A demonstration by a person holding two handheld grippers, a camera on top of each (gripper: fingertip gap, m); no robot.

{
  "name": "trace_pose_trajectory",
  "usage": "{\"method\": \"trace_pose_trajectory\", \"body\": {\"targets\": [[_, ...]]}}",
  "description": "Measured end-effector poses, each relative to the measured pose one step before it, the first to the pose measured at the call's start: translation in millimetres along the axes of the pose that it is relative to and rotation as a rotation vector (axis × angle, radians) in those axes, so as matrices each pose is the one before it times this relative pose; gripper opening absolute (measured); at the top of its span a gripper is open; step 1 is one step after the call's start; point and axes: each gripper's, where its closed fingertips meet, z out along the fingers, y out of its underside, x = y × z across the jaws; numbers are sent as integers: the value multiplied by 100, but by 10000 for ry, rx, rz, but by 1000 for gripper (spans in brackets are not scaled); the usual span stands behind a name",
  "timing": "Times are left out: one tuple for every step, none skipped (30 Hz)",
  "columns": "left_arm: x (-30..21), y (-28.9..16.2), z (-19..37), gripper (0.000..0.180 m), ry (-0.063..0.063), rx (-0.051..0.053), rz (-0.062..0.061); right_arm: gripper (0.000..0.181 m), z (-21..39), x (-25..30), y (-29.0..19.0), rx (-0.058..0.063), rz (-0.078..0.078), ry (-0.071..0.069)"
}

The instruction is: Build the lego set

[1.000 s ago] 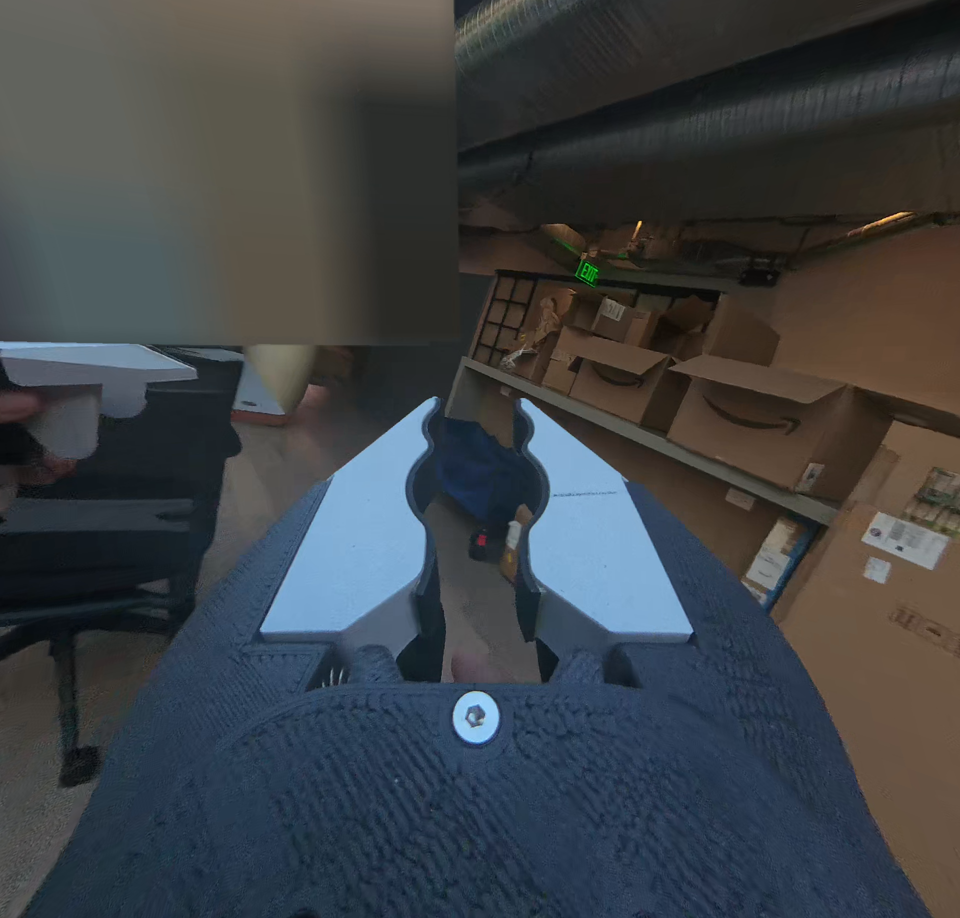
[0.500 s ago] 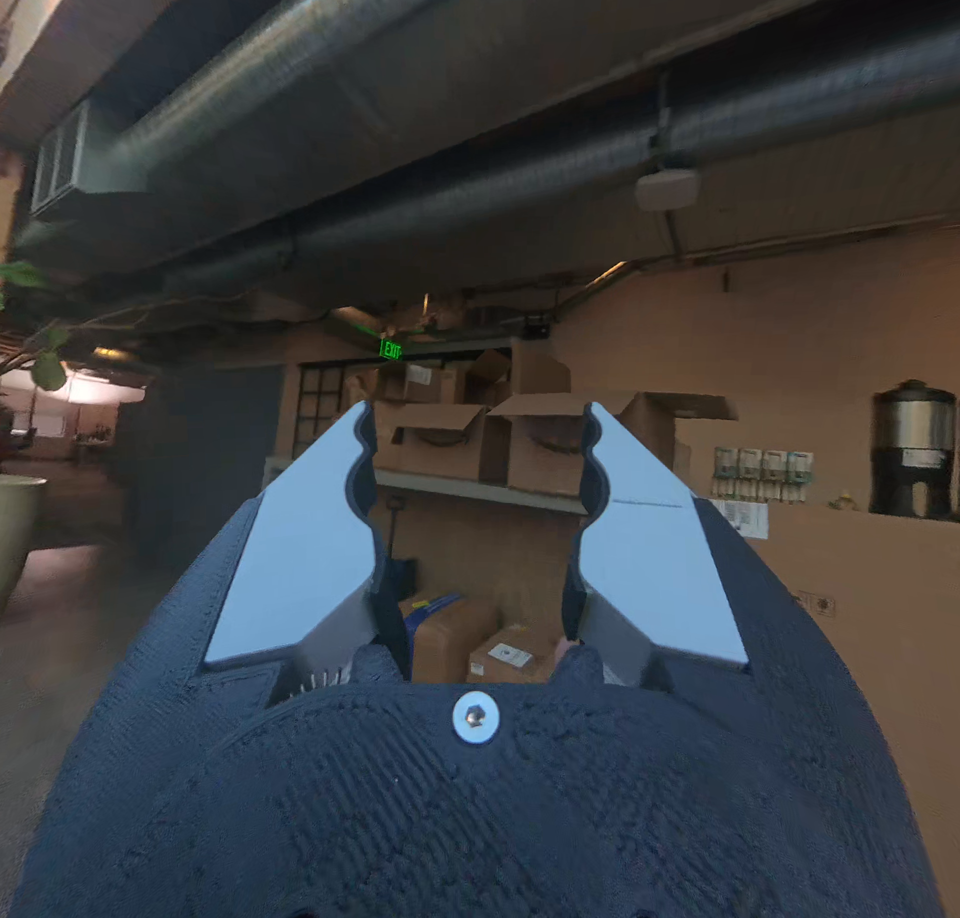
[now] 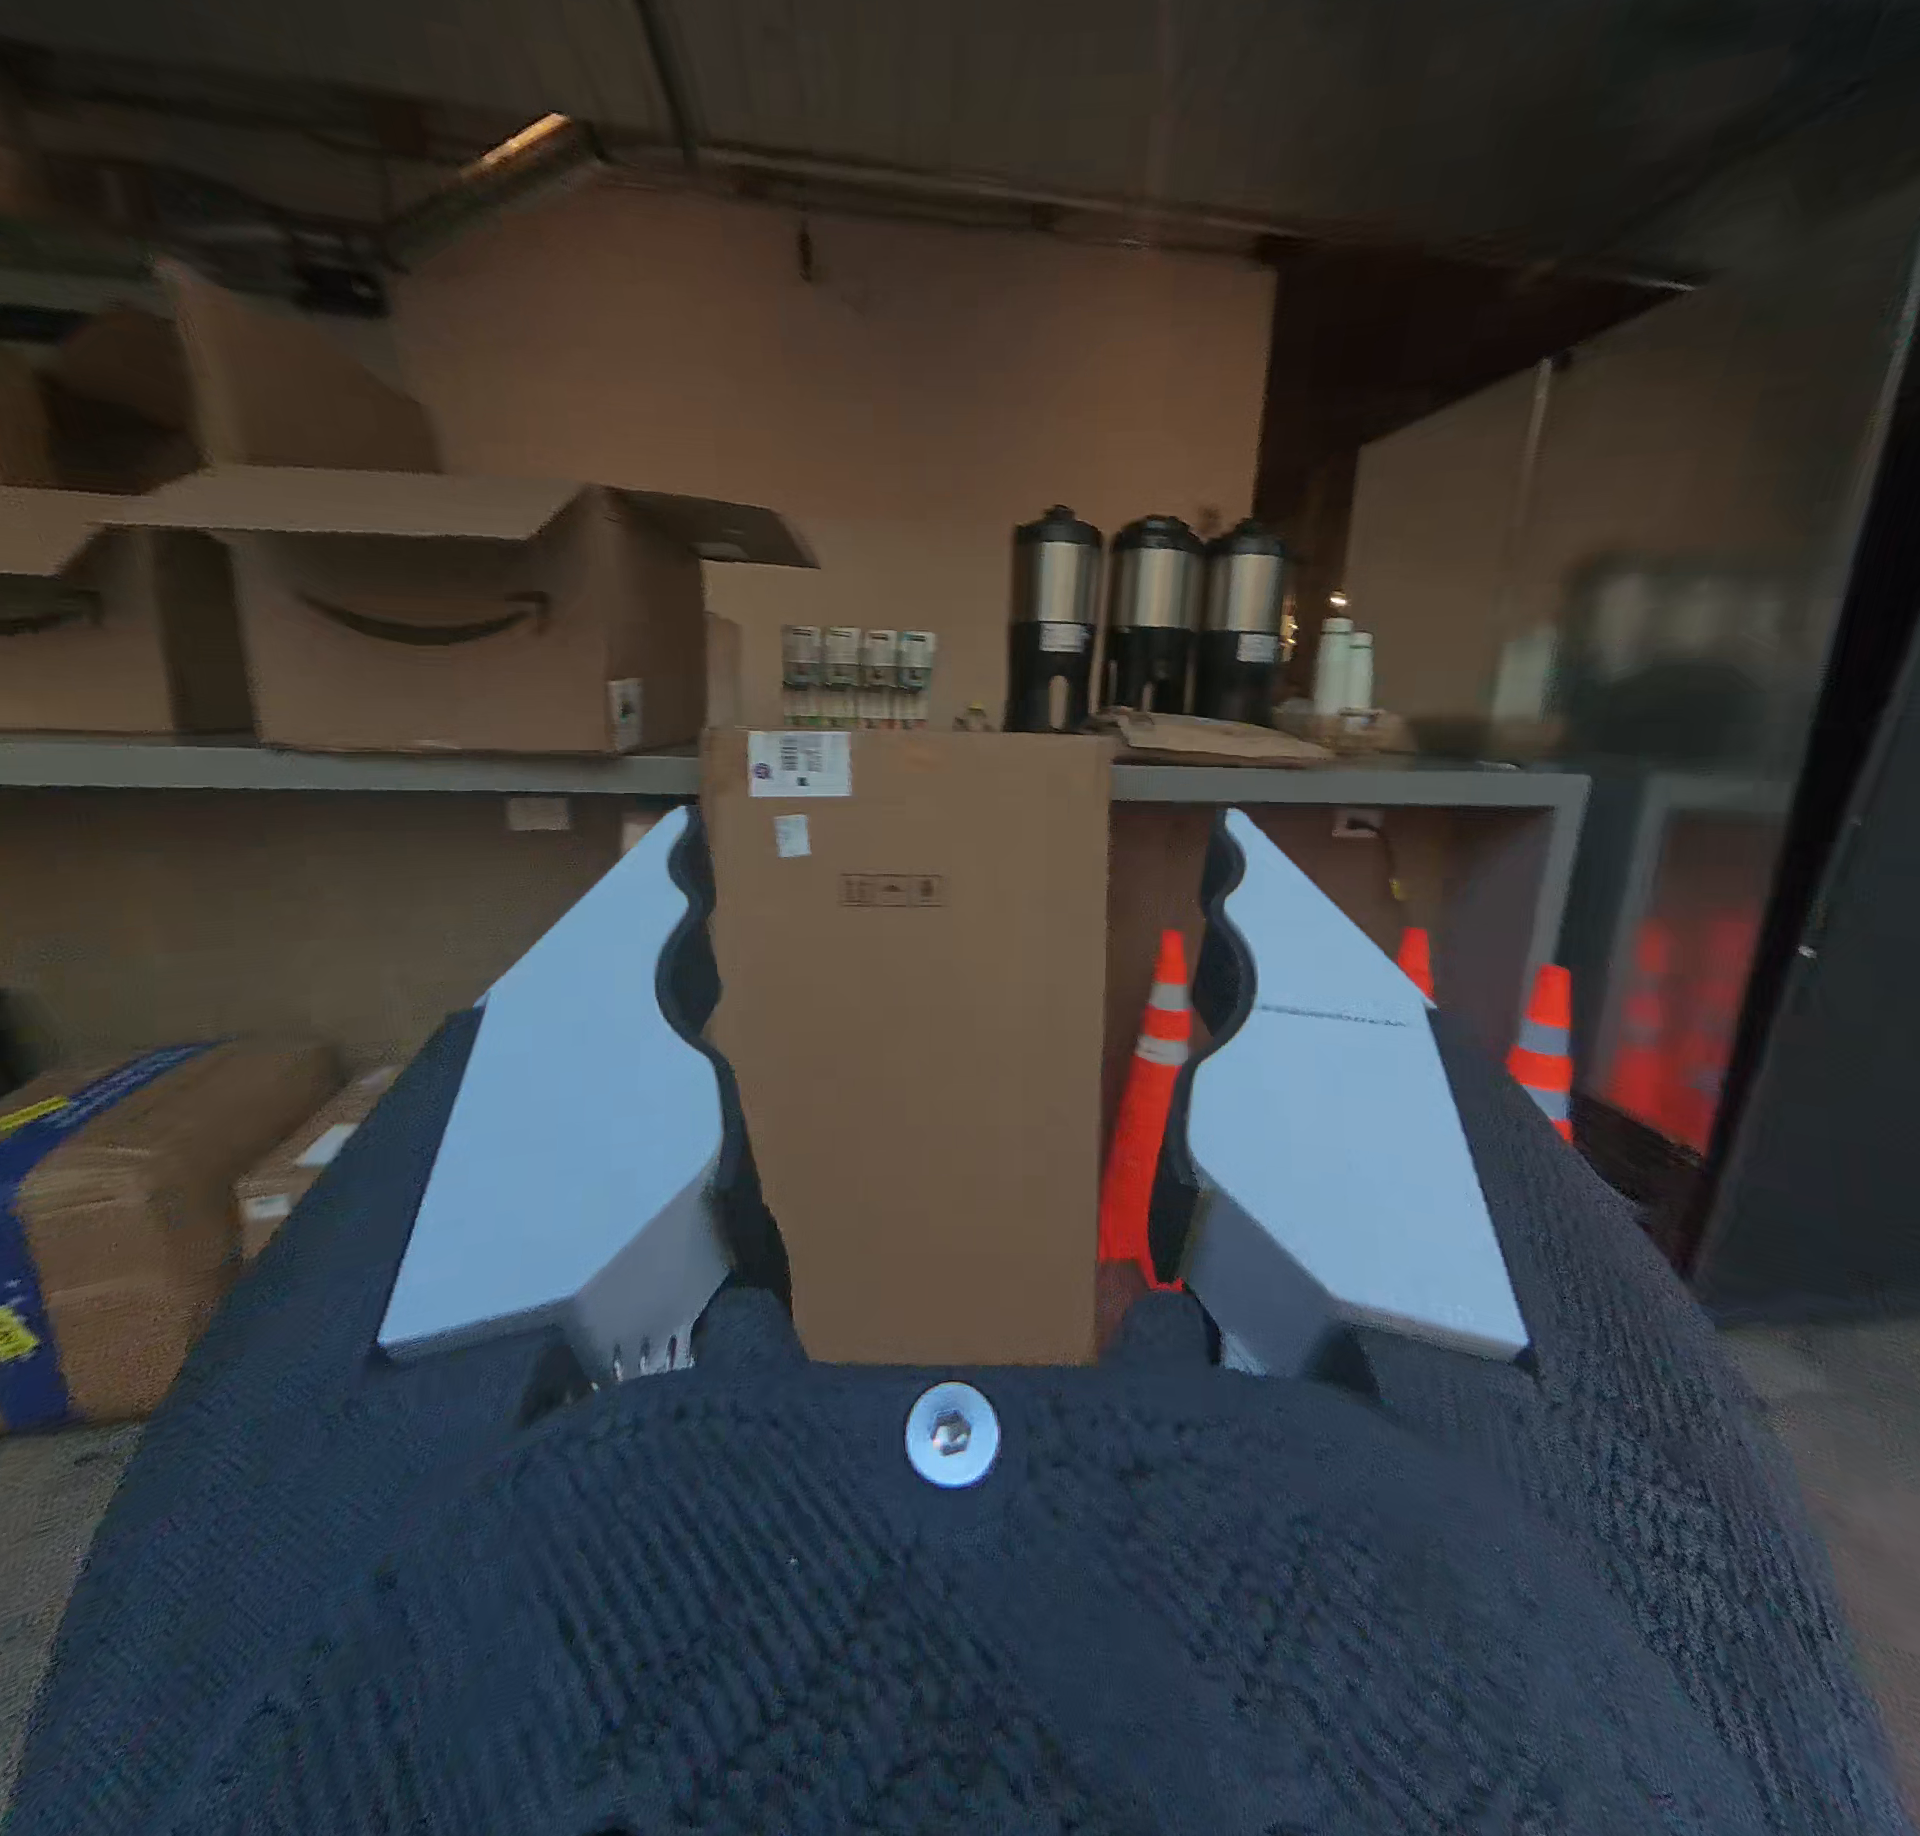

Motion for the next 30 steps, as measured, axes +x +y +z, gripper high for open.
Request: {"method": "trace_pose_trajectory", "body": {"targets": [[1663, 575, 3153, 133, 510, -49, 106, 93, 827, 2180, 804, -88, 56, 421], [1489, 529, 3242, 132, 437, -57, 85, 93, 1028, 2080, 777, -55, 28, 347], [1503, 393, 3375, 132, 365, -39, 28, 93, 1285, 2092, 896, -71, -22, 294], [1334, 356, 3347, 132, 340, 7, -43, 94, 1365, 1961, 758, -89, -42, 230], [1353, 286, 3373, 131, 320, 55, -82, 95, 1416, 1829, 648, -70, -104, 142], [1365, 246, 3423, 132, 253, 78, -81, 96, 1452, 1732, 582, -43, -187, 33], [1213, 364, 3559, 133, 124, -28, -115, 96, 1516, 1747, 600, -118, -139, -35], [1484, 464, 3970, 134, 173, -246, -221, 97, 1474, 2128, 640, -277, 82, 105], [1908, 249, 3826, 134, 455, -281, -253, 97, 1591, 2473, 724, -349, 232, 275], [2283, 25, 3903, 135, 702, -232, -110, 101, 1377, 2256, 308, -317, 156, 189], [2132, -26, 3842, 136, 719, -181, 138, 107, 1122, 2064, 8, -196, -61, 93], [1749, 48, 3784, 140, 624, -188, 351, 113, 927, 2170, -69, -75, -240, 198], [1225, 136, 3660, 145, 449, -232, 389, 116, 907, 2485, 87, -51, -299, 418], [975, 93, 3618, 150, 349, -236, 260, 119, 801, 2504, 183, -66, -242, 527], [1240, -97, 3556, 156, 404, -132, 67, 122, 777, 2215, 218, -47, -178, 446], [1084, -198, 3403, 158, 448, -23, -81, 126, 791, 2052, 342, -34, -181, 392], [1151, -274, 3397, 157, 449, 56, -130, 131, 822, 1978, 434, -62, -231, 429], [853, -187, 3338, 157, 411, 44, -99, 135, 920, 1914, 565, -118, -270, 428], [752, -44, 3372, 157, 340, 2, -5, 139, 1027, 1962, 767, -141, -250, 446], [473, 25, 3318, 157, 326, -23, 94, 143, 1160, 1997, 730, -103, -187, 516], [313, 7, 3319, 158, 299, -8, 142, 145, 1306, 2002, 710, -35, -99, 568], [131, 0, 3264, 157, 259, 32, 148, 147, 1514, 2038, 805, -12, -15, 596], [-25, -104, 3229, 157, 252, 78, 109, 149, 1759, 1859, 766, -2, 33, 580], [-109, -252, 3398, 158, 198, 119, 20, 152, 2057, 1627, 748, -4, 46, 529], [-433, -219, 3186, 158, 175, 138, -62, 157, 2322, 1288, 665, -50, 26, 440], [-474, -311, 3182, 157, 197, 178, -96, 160, 2439, 990, 421, -37, -57, 360], [-476, -437, 3373, 157, 197, 71, -205, 159, 2559, 927, 89, 78, -98, 403], [-515, -390, 3366, 159, 266, -65, -238, 159, 2609, 685, -62, 57, -26, 349], [-365, -585, 3338, 160, 265, -92, -120, 159, 2714, 303, 46, -104, 66, 163], [-494, -725, 3266, 157, 177, -10, 104, 160, 2582, -17, -3, -196, 25, -18]]}}
